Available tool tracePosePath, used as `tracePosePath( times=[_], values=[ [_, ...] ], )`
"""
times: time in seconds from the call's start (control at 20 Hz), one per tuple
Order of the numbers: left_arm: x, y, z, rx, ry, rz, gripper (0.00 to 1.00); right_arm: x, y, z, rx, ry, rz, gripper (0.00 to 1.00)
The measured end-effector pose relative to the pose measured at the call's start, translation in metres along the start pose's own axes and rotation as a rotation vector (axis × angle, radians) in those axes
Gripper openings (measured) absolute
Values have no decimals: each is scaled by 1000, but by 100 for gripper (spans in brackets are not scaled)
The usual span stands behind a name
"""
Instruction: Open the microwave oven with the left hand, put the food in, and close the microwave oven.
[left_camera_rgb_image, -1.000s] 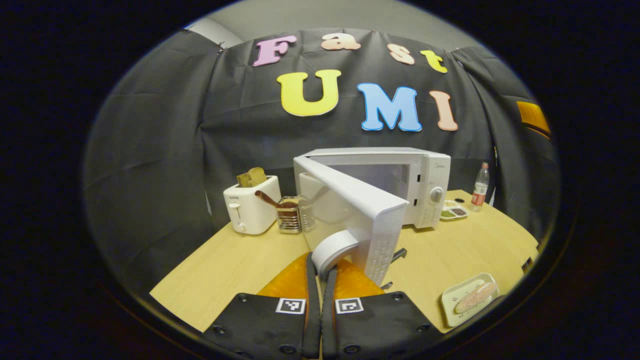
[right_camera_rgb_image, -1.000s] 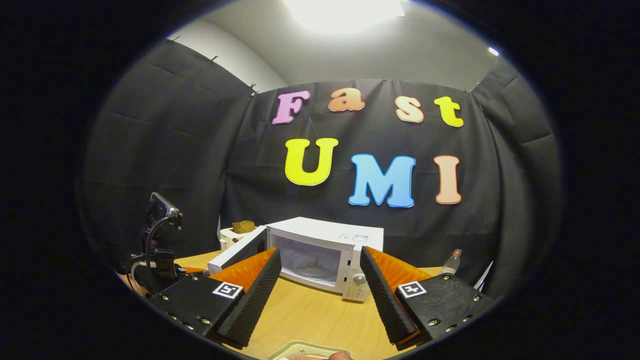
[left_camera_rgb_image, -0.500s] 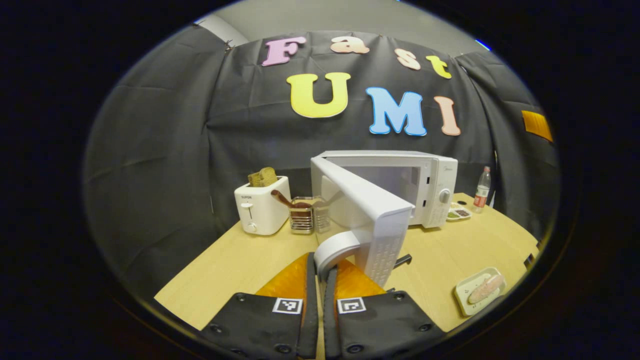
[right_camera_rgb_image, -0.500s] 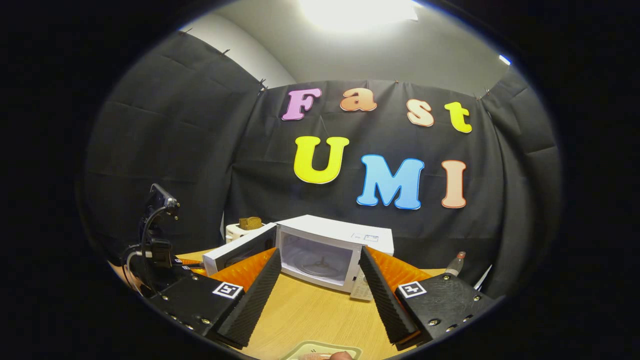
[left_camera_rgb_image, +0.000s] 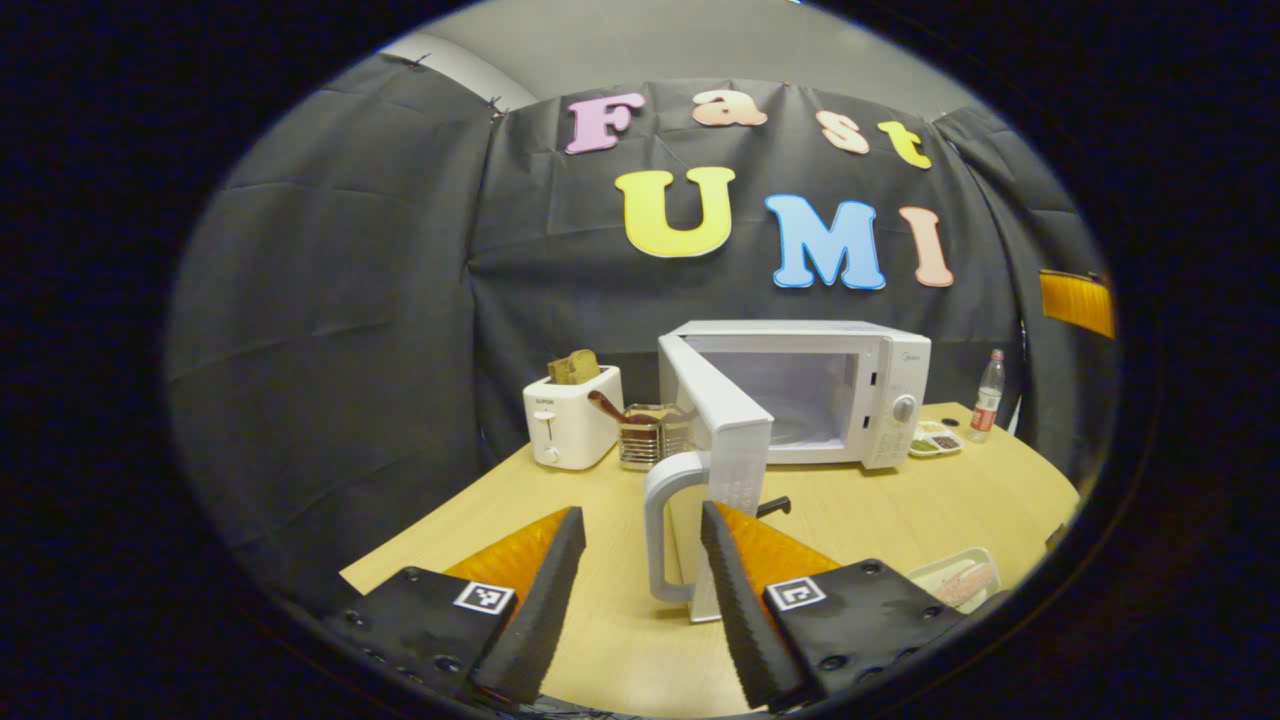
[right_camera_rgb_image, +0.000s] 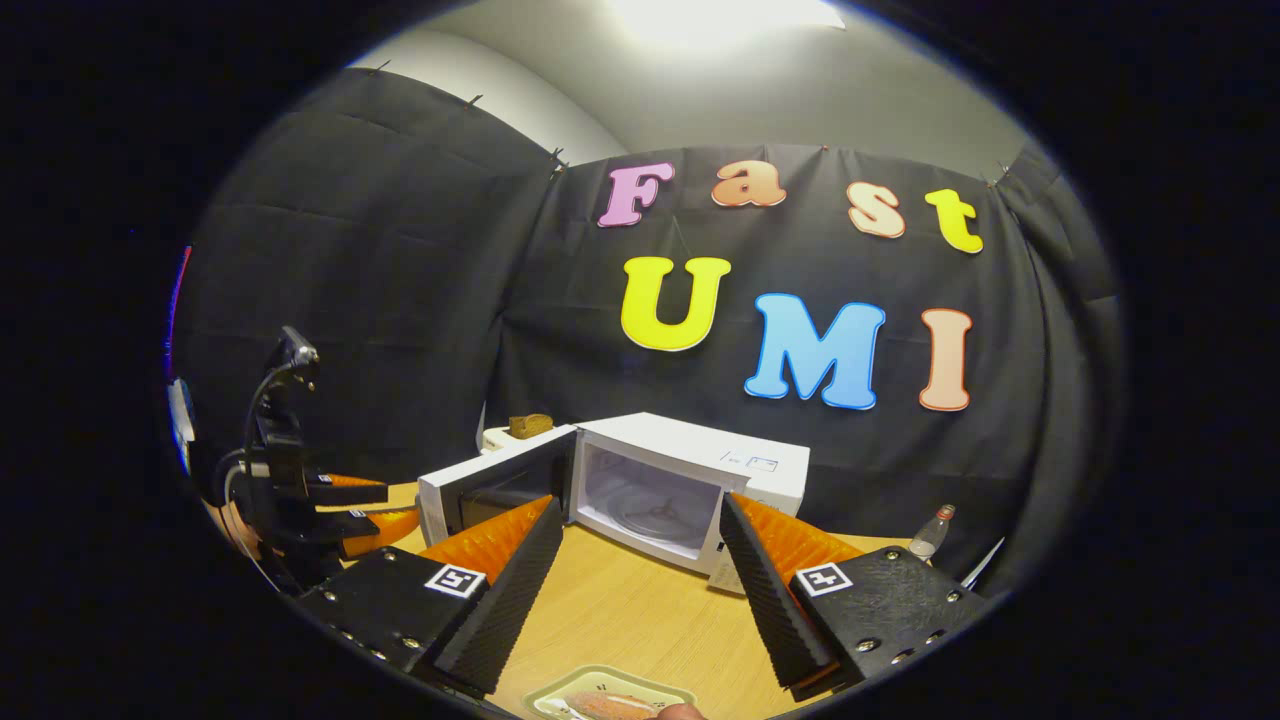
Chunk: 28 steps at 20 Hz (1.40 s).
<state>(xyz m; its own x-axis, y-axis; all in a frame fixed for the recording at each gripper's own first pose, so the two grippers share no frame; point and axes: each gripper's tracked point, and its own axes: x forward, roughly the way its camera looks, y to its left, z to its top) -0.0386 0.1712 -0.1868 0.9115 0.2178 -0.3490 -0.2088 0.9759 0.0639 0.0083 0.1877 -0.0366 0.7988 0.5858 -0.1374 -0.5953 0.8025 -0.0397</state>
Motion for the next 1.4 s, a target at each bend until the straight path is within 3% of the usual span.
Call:
tracePosePath(
  times=[0.05, 0.15, 0.45, 0.85, 1.0, 1.4],
  values=[
    [-11, 2, 9, -1, -21, 21, 87, 0, 1, -10, -3, 28, 36, 97],
    [-30, 2, 30, -7, -59, 58, 92, -2, 1, -29, -5, 83, 100, 97],
    [-74, -4, 79, -23, -151, 137, 95, -9, 20, -111, 12, 329, 353, 97],
    [-116, -18, 115, -29, -229, 202, 96, -29, 35, -198, -61, 543, 530, 97],
    [-125, -23, 112, -20, -230, 224, 96, -38, 35, -224, -102, 612, 576, 98],
    [-143, -21, 97, -39, -209, 291, 96, -36, 15, -274, -242, 701, 580, 98]
  ],
)
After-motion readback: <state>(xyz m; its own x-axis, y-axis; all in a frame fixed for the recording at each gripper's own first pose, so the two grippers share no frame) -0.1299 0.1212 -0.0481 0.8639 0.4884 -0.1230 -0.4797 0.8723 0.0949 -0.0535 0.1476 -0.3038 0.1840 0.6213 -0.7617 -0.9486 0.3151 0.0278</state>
